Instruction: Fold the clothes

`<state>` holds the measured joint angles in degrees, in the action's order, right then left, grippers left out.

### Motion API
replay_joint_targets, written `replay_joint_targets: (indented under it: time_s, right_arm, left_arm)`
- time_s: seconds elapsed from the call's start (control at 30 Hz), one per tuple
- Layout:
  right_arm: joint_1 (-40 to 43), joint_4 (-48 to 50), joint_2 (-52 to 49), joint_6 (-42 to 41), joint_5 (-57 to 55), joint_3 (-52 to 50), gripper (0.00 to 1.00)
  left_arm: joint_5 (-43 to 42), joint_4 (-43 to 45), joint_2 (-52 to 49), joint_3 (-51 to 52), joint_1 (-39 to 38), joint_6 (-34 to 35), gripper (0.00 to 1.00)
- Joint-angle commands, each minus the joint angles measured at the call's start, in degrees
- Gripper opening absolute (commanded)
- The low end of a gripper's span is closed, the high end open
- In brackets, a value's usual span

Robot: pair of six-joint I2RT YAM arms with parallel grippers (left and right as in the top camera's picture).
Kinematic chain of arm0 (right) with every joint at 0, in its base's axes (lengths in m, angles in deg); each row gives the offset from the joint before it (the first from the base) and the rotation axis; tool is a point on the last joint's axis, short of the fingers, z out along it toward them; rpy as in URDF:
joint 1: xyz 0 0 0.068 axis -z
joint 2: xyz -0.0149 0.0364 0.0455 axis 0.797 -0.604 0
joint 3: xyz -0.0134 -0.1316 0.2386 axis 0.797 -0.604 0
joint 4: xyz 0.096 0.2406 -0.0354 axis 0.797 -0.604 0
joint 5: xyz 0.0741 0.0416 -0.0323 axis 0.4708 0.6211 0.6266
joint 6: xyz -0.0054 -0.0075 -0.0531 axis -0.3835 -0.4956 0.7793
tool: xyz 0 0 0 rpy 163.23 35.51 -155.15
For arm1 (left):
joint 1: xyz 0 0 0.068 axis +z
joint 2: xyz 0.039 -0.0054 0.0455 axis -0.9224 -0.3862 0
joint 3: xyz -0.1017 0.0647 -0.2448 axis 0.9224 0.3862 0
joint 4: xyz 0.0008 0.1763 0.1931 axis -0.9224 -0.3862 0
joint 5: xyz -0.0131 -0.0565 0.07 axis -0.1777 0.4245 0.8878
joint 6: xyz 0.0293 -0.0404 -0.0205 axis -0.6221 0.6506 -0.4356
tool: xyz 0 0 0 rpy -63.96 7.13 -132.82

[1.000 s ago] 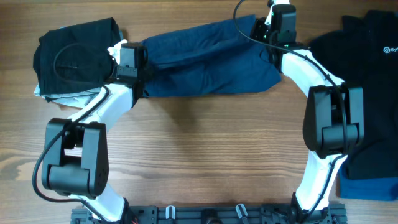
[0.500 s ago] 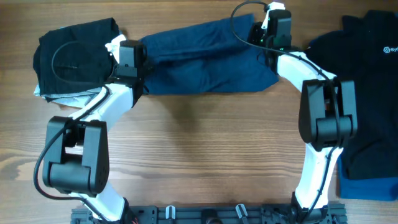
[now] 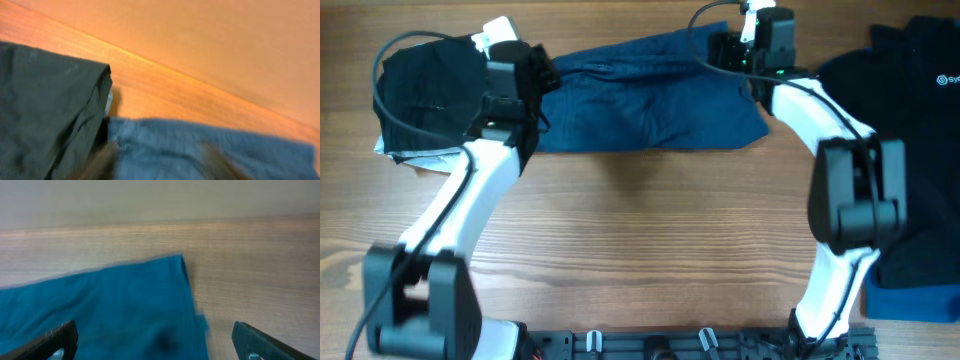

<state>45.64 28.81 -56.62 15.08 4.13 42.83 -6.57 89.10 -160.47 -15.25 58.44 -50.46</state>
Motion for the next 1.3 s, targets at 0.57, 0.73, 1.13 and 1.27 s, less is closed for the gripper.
replay_joint_targets:
  time_s: [0.57, 0.73, 1.13, 1.27]
  right_arm:
    - [-2.2, -14.3, 0.5, 1.2, 8.5, 0.9, 0.04]
    - [-3.8, -11.3, -3.3, 1.2, 8.3, 0.9, 0.04]
    - [-4.2, 3.6, -11.3, -0.6, 7.9, 0.9, 0.04]
    - [-4.2, 13.5, -15.1, -0.7, 7.9, 0.9, 0.19]
  left_arm:
    - [-20.6, -2.1, -14.9, -0.7, -1.1, -1.6, 0.04]
    - [-19.6, 1.0, -17.2, -0.7, -1.1, -1.6, 0.04]
    - [-17.1, 9.5, -22.8, -0.7, -1.1, -0.7, 0.04]
    - [-15.3, 11.9, -25.9, -0.7, -1.1, -0.7, 0.04]
